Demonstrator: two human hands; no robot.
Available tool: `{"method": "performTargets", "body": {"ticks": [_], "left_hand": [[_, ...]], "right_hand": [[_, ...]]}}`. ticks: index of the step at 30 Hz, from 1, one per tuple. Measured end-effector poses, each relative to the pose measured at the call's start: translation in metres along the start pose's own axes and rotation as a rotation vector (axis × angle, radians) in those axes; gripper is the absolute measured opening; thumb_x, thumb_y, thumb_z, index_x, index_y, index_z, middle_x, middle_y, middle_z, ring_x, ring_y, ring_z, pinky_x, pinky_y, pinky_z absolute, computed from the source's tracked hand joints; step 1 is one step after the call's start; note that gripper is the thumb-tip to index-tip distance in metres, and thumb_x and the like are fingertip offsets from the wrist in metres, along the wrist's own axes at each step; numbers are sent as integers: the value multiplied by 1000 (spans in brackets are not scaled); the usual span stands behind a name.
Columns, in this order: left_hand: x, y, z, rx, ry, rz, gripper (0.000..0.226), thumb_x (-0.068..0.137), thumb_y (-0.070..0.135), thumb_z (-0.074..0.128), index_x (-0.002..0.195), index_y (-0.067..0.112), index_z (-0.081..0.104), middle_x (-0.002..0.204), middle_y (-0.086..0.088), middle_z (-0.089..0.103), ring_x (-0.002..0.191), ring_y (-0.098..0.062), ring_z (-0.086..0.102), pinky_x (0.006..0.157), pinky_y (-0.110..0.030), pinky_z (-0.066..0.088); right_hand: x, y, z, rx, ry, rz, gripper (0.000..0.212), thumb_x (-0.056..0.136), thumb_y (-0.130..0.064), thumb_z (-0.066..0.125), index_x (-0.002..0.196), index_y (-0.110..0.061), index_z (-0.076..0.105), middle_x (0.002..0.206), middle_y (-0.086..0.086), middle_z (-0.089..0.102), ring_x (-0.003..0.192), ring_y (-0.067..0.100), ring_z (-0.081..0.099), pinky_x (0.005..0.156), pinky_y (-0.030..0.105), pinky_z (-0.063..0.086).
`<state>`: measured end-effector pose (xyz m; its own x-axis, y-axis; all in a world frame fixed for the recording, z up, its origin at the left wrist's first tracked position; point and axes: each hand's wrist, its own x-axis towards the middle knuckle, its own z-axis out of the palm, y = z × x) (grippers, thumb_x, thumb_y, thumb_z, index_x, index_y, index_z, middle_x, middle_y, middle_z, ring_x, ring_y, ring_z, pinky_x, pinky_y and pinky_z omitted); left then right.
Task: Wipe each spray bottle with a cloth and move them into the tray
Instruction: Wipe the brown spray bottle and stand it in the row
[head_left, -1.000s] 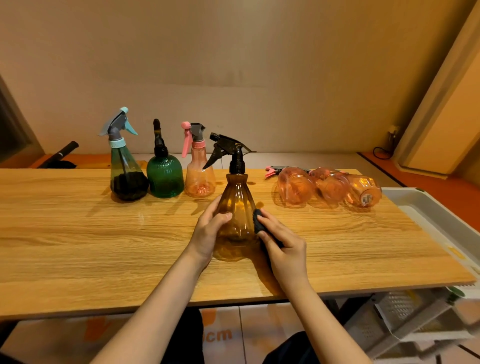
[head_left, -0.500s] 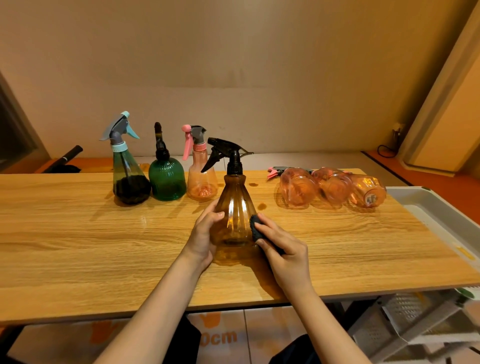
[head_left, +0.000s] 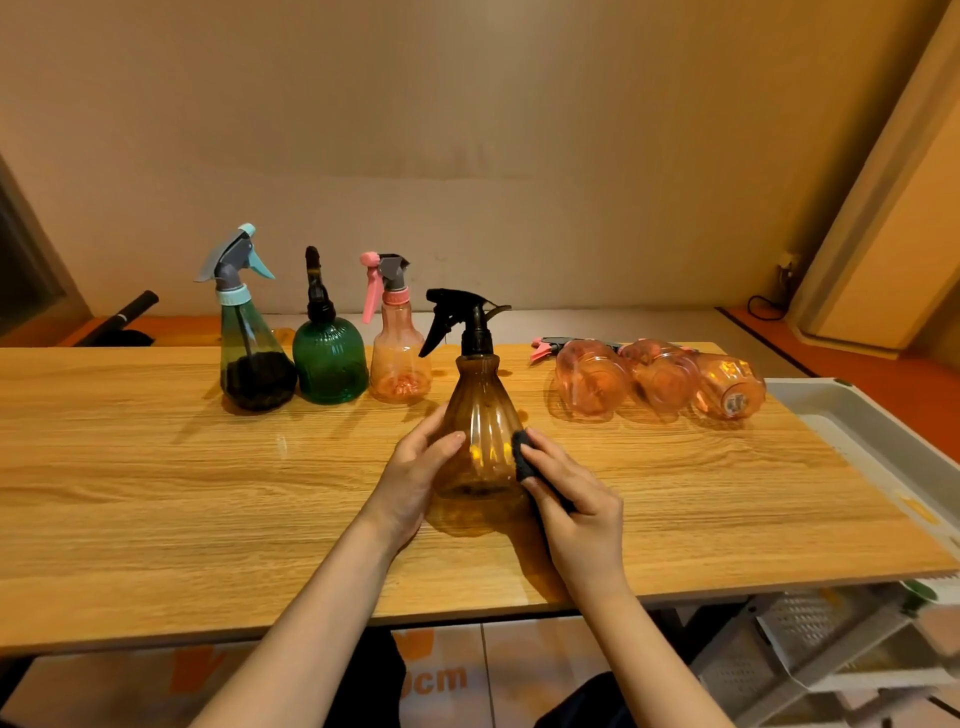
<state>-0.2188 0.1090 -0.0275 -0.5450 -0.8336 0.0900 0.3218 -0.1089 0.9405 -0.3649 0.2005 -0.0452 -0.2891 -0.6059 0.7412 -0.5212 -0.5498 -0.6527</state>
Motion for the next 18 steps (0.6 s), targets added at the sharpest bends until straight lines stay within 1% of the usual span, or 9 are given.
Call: {"method": "performTargets", "body": {"ticks": [1,3,4,5,7,11,13,15,18], "left_hand": [[0,-1,0,14,-7,4,73,58,41,82,124,20,57,107,-5,71,97,-19,68,73,-26,55],[-1,0,2,54,-25,3,85,49,50,89,123,25,56,108,-3,71,100,-20,68,74,-27,55],[-1,0,2,70,-27,3,86,48,50,89,123,27,55,109,-3,71,102,-21,67,75,-28,55],[-1,0,1,80,-30,7,83,50,44,88,123,27,54,110,-3,71,103,-22,67,75,-29,55],[-1,-1,0,96,-42,22,76,57,34,79,127,25,52,112,-4,69,104,-22,66,76,-30,55],[-2,-4,-1,186,-93,19,85,59,33,75,138,21,44,118,1,67,112,-20,62,82,-27,52],[-2,-4,-2,196,-104,2,92,59,34,76,142,20,40,123,-2,64,115,-20,61,84,-29,52],[-2,-4,-3,197,-112,-5,95,59,35,76,144,19,38,128,-8,61,117,-23,60,86,-33,51],[-1,-4,-3,201,-104,-15,94,59,36,77,144,19,38,129,-10,60,117,-24,60,87,-34,52]], "right_hand": [[-1,0,1,-16,-16,-35,40,80,-6,63,119,-13,58,123,-7,60,117,11,55,100,23,41],[-1,-1,3,-51,-56,-83,38,82,-9,60,120,-12,58,123,-1,59,119,13,54,102,23,40],[-1,-1,4,-67,-67,-92,37,82,-10,59,119,-10,59,123,0,59,119,13,54,102,23,39],[0,0,4,-79,-68,-93,35,82,-10,58,118,-9,60,123,0,59,119,11,53,102,22,39],[5,1,5,-84,-56,-81,34,83,-11,57,117,-9,60,122,-1,58,119,8,53,101,20,39],[37,-5,9,-68,-11,-100,34,83,-11,56,117,-8,58,122,1,57,116,11,55,100,23,41],[56,-9,16,-77,13,-128,34,83,-10,56,117,-6,57,121,3,57,115,13,55,100,24,42],[66,-9,21,-54,34,-98,36,83,-11,58,119,-7,56,121,2,57,116,10,54,100,23,42],[63,-6,19,13,60,9,39,81,-4,60,119,-14,56,122,0,58,117,4,53,100,22,41]]}}
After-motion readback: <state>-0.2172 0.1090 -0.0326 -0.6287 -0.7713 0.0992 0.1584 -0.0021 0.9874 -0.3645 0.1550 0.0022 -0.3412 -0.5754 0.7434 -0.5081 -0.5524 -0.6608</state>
